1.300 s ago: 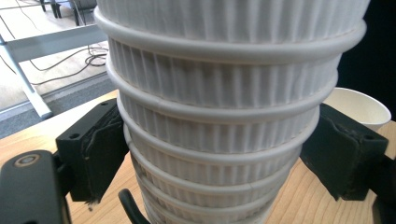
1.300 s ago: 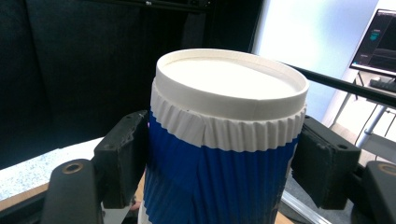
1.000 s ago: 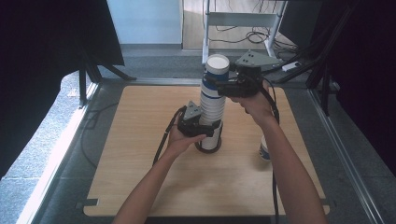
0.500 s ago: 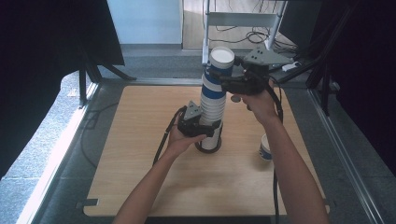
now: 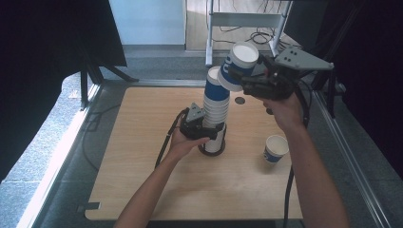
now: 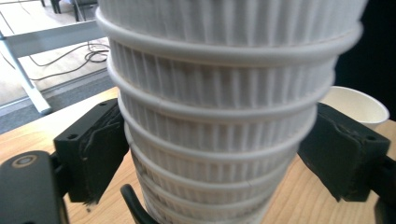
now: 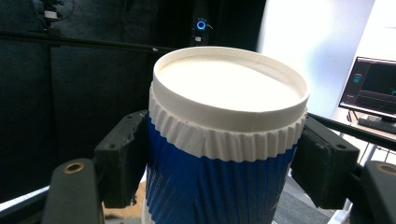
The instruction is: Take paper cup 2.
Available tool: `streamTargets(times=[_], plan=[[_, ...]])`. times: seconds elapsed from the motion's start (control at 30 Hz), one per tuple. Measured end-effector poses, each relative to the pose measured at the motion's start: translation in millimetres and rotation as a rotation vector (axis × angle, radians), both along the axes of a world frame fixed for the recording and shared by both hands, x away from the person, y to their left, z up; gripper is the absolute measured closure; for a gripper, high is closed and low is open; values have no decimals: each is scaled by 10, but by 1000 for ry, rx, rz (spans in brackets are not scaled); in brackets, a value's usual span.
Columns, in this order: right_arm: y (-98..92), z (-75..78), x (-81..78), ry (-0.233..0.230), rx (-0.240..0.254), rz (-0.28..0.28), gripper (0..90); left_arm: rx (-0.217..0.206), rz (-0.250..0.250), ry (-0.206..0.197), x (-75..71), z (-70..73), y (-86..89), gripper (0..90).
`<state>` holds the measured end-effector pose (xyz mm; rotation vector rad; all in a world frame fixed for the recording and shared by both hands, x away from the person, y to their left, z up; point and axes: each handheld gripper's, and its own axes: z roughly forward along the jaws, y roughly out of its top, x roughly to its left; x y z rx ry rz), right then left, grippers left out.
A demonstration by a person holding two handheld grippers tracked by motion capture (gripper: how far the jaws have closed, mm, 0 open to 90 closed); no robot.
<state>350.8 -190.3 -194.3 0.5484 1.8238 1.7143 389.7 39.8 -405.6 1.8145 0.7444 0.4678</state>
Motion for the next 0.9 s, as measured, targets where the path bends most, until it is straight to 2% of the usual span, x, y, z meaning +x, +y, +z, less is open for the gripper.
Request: streamTargets(times=[0.13, 0.3, 0.53, 0.57, 0.6, 0.67, 0.7, 0.73, 0.87, 0.9], plan=[[-120, -86, -138, -3, 4, 10, 265, -19, -3, 8, -40, 0, 44, 85], [-236, -210, -252, 0, 12, 18, 265, -17, -9, 4, -117, -4, 111, 74], [-395, -568, -387, 34, 21, 38, 264, -22, -20, -6, -316, -10, 247, 72], [-395, -568, -387, 34, 21, 38, 264, -22, -20, -6, -316, -10, 247, 73], [-410, -680, -404, 44, 15, 39, 264, -24, -25, -6, -341, -13, 263, 73], [-419, -799, -411, 57, 14, 46, 264, -25, -41, 7, -411, -42, 305, 73], [-419, -799, -411, 57, 14, 46, 264, -25, -41, 7, -411, -42, 305, 73], [-422, -925, -406, 79, 11, 52, 264, -23, -48, 11, -455, -67, 328, 74], [-400, -1179, -379, 115, 1, 54, 264, -30, -53, 15, -536, -123, 379, 75], [-400, -1179, -379, 115, 1, 54, 264, -30, -53, 15, -536, -123, 379, 77]])
